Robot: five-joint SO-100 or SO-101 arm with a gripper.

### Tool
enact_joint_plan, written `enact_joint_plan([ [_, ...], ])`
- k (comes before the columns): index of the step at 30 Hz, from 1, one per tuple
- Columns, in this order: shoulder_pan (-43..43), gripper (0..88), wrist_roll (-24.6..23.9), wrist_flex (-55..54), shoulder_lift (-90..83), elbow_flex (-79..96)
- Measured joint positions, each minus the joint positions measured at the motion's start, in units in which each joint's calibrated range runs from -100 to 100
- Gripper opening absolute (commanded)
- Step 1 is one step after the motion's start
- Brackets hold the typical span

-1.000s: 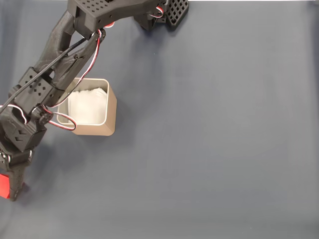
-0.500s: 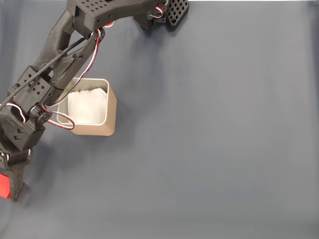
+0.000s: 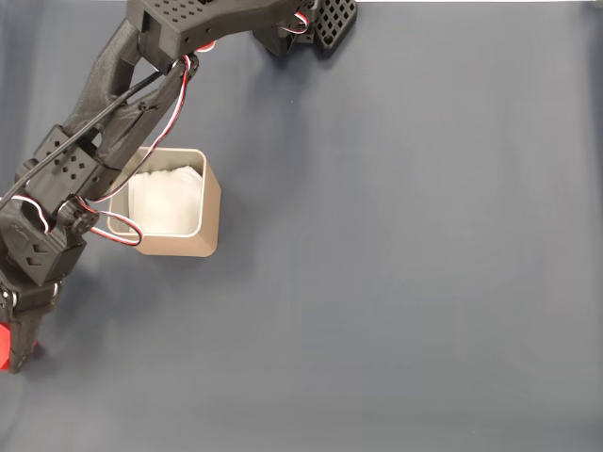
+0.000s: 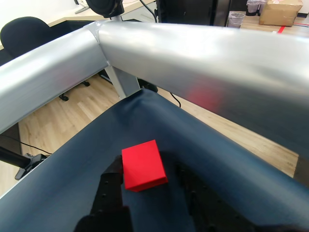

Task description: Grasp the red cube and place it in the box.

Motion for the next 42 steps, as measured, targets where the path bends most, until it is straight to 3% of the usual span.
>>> enact_joint_plan([
  [18,0.0,31.1,-0.05,-2.36,-0.09,3.83],
  [42,-0.45,14.0,0.68,-3.41,-0.89,6.1],
])
